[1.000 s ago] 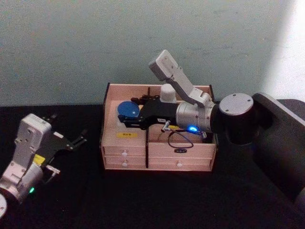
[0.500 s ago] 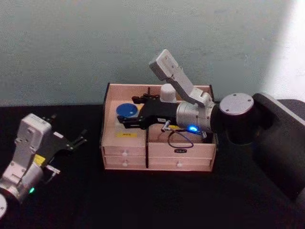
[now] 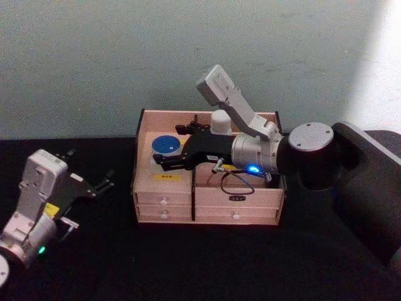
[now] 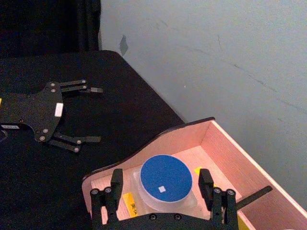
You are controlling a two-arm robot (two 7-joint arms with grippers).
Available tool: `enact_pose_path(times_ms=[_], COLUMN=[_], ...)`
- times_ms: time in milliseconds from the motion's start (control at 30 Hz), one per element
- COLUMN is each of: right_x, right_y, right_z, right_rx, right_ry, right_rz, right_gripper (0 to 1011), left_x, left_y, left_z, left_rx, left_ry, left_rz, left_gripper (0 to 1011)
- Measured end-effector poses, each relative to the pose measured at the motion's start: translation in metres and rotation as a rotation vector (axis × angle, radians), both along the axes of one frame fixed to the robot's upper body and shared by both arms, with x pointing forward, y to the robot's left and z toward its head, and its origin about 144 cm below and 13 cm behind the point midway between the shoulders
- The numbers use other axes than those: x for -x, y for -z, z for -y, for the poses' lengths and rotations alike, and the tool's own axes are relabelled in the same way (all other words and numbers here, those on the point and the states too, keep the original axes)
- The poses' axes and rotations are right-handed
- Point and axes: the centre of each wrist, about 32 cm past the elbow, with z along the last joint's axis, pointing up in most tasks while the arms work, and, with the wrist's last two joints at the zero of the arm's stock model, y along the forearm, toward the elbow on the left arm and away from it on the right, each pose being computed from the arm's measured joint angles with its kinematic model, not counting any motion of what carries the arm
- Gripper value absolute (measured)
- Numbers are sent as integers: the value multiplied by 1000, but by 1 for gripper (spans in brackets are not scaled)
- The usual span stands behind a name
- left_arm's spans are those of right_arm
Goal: Pick up the facial cleanser and watermelon frost from the table and place them into the tiered storage box.
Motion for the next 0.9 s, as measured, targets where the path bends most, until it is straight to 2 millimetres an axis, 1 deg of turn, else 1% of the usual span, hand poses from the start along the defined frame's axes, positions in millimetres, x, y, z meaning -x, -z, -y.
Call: enact_pose_path(times_ms=[267, 433, 700, 833, 900], right_x=[1, 6, 25, 36, 44], right_y=[-1, -7, -14, -15, -15], right_z=[1, 6, 23, 36, 45], right_rx=[-12, -43, -84, -96, -102], right_ry=[-3, -9, -32, -43, -49], right_rz=[1, 7, 12, 7, 1], right_gripper=[1002, 1000, 1002, 1000, 1002], left_x=[0, 0, 0, 0, 0], left_y=[0, 0, 0, 0, 0], left_z=[0, 0, 0, 0, 0], left_rx=[0, 0, 0, 0, 0], left_ry=[0, 0, 0, 0, 0], left_rz=[0, 0, 0, 0, 0], left_gripper=[1001, 1001, 1001, 1001, 1001])
